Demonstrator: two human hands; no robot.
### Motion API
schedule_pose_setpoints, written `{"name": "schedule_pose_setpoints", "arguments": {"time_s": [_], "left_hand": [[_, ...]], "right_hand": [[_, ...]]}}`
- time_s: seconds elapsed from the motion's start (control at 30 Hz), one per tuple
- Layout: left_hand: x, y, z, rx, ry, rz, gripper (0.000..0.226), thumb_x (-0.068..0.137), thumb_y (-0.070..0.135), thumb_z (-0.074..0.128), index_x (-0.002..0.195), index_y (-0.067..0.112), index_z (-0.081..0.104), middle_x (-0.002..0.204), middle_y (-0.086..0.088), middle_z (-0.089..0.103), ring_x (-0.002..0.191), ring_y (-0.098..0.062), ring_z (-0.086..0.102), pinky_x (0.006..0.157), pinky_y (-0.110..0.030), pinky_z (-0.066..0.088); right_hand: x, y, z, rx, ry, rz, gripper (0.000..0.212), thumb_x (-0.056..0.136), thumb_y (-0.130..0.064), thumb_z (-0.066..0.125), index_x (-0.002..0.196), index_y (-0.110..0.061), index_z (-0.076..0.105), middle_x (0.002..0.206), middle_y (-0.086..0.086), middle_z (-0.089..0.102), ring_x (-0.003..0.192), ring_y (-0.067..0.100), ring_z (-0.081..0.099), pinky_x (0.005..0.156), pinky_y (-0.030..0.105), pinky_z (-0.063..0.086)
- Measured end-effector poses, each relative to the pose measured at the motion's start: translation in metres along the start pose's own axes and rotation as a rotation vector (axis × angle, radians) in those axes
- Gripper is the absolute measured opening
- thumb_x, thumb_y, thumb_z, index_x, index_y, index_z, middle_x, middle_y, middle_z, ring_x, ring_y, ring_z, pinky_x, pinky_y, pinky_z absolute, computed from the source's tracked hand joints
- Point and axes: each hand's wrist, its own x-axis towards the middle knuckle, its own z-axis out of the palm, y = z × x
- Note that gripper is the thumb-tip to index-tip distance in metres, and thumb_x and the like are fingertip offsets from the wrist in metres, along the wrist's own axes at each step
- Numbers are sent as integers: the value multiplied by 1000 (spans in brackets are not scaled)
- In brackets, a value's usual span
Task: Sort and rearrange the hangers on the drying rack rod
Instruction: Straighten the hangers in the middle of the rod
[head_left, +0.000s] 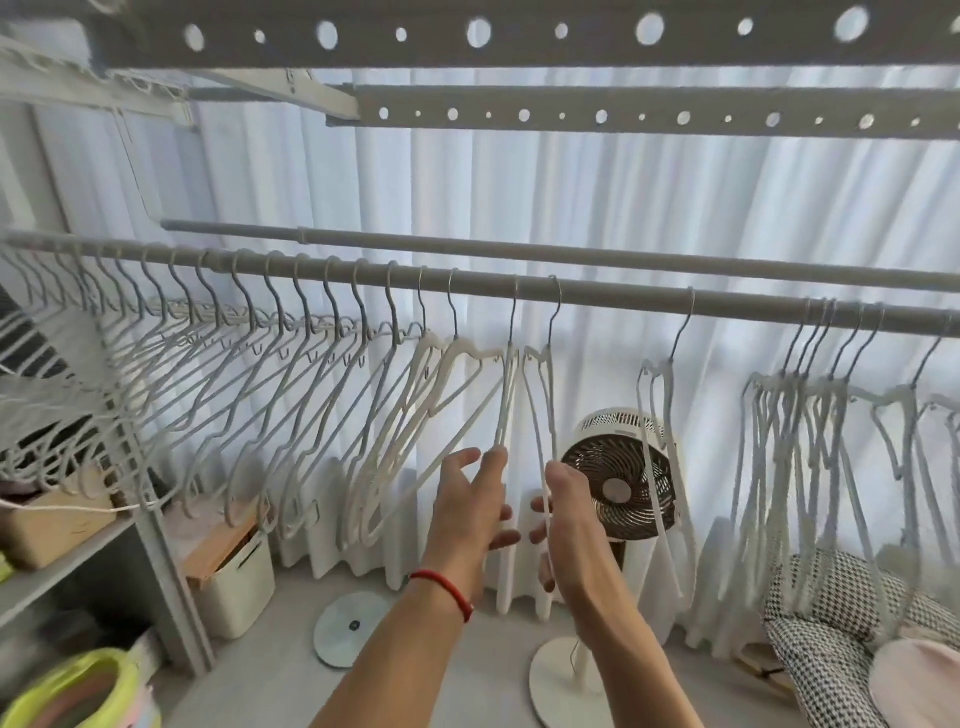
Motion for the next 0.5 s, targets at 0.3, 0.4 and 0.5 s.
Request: {"name": "schedule_pose_setpoints", "arguments": {"time_s": [0.3,0.4,0.5], "left_hand": [[10,0,-23,-46,-15,5,39,96,50,57,126,25,56,114,-16,65,91,-28,68,61,-31,57],[12,0,-28,-42,-22,8,39,96,51,56,126,25,55,117,-16,64,93,-27,68,62,-30,58],[15,-1,-32,-31,-27,15,42,97,51,56,129,24,54,115,-14,64,97,-29,68,62,-30,57]], "right_hand": [[2,2,20,-38,24,6,82,70,-81,21,136,-35,40,131,5,54,105,25,53,87,41,43],[1,0,28,-32,25,20,77,69,-81,21,130,-38,40,128,5,56,101,24,52,86,42,44],[0,-2,35,-30,24,11,74,70,-80,21,126,-38,41,124,5,57,101,24,53,88,43,46]]}}
